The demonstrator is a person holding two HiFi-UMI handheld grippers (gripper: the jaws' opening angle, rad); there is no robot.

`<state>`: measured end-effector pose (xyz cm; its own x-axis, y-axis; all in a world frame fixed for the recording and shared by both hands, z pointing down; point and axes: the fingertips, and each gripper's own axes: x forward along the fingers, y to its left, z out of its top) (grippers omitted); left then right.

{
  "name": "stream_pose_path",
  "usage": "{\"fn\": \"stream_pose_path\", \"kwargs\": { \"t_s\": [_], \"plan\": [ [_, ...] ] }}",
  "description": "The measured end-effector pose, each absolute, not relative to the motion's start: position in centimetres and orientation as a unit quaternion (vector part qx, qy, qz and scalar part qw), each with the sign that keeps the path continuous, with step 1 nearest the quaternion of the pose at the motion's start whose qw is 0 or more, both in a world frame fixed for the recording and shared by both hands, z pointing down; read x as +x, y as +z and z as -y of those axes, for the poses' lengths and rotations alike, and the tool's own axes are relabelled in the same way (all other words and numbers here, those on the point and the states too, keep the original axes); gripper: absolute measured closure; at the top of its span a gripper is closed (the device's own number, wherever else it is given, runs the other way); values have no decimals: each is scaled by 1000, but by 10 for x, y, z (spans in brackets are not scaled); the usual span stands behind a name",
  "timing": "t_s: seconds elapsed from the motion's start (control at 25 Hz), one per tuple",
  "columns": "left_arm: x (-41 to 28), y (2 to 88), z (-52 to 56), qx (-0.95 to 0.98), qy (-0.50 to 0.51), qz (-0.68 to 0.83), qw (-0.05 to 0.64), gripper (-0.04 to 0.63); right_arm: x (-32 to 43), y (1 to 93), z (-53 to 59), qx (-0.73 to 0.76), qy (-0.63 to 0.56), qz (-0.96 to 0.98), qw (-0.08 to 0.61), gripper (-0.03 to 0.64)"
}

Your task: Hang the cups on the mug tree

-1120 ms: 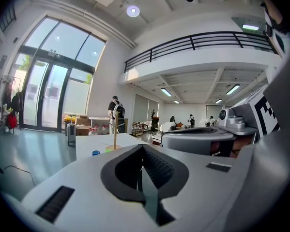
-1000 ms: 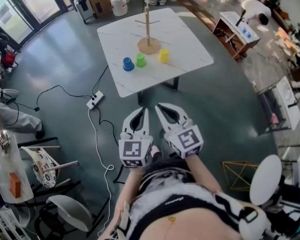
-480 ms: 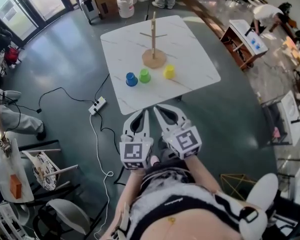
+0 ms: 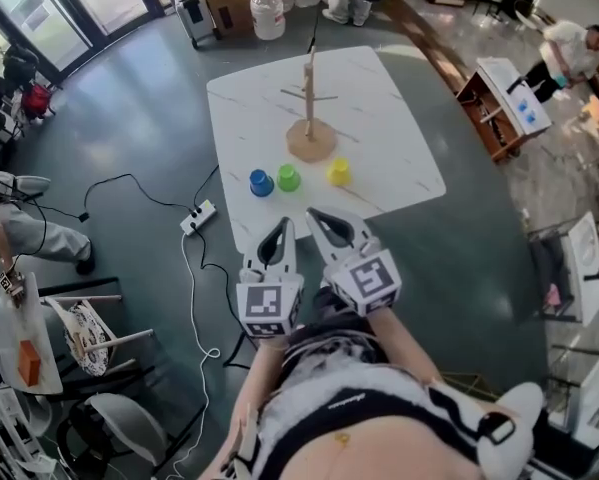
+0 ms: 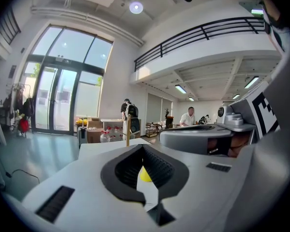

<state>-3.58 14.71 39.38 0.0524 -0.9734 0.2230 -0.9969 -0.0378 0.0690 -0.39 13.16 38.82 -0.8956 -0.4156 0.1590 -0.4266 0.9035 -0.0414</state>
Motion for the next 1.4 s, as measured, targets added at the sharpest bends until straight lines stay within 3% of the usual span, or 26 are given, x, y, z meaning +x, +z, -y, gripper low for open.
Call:
{"fn": "stream_pose_path", "kwargs": {
  "t_s": [0.56, 1.4],
  "plan": [
    [-38, 412, -103, 701, 70, 702, 103, 600, 1, 400, -81, 203, 48, 975, 79, 614],
    [-106, 426, 5, 758, 79, 639, 104, 600, -55, 412, 19, 287, 50, 952, 93, 614]
  ]
}}
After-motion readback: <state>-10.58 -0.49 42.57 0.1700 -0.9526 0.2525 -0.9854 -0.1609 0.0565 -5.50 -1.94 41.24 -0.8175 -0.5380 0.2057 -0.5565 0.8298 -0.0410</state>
